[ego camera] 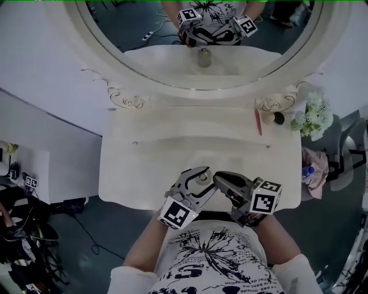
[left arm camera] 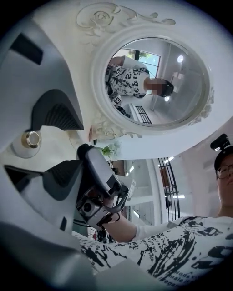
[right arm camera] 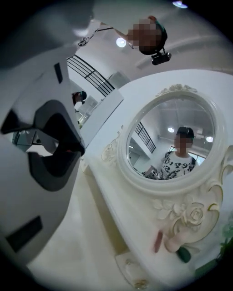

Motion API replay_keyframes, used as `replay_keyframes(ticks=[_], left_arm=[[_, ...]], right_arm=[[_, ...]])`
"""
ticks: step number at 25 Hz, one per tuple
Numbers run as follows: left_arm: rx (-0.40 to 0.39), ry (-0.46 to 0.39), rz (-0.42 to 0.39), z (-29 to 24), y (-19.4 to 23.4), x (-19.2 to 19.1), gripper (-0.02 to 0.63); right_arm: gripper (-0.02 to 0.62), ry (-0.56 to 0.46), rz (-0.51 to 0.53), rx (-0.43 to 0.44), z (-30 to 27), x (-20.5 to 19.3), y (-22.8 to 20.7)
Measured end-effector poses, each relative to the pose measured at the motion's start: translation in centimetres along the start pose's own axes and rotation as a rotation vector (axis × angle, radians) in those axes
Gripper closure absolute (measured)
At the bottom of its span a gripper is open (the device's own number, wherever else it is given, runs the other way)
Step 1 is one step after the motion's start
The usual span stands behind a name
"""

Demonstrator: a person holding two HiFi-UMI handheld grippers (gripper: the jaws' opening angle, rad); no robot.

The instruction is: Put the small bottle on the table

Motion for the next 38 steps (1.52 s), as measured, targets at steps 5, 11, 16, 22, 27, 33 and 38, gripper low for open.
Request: replay_keyframes(ticks=[5, 11, 16, 22, 27, 33, 38], left_arm=[[0.047, -0.024, -0.019, 2.4, 0.5, 1.1, 0.507], [0.112, -0.106, 0.013, 4.8, 2.0, 3.9, 0.578], [0.133, -0.169, 0.025, 5.8, 2.9, 6.0, 0.586], [0.183, -0.160, 0.036, 7.0, 3.0, 7.9, 0.586], [0.198, -0.172, 0.079, 7.4, 3.5, 8.6, 0.586], [0.194, -0.173, 0.113, 7.4, 4.0, 9.0, 0.586], [0.185, -0.170, 0.114, 7.6, 4.2, 9.0, 0.586]], right_arm=[[0.551, -0.086, 0.033, -0.084, 2.0, 2.4, 0.9], [0.570, -0.114, 0.198, -0.234, 3.4, 3.6, 2.6], [0.577, -0.103, 0.470, -0.342, 3.2, 4.4, 4.7], [0.577, -0.126, 0.694, -0.455, 2.6, 5.1, 6.6], [0.578, -0.125, 0.789, -0.493, 1.9, 5.2, 7.1], [0.578, -0.114, 0.801, -0.482, 1.0, 5.2, 7.2], [0.578, -0.102, 0.840, -0.510, 0.3, 5.4, 7.4]])
Point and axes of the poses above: the fingertips, and each gripper's own axes: z backward along the fingers, y to its left, x out of its top, the point moved 9 cm from there along z, backward along the fingers, and after that the axes turned 14 degrees about z, right-handed, at the moved point
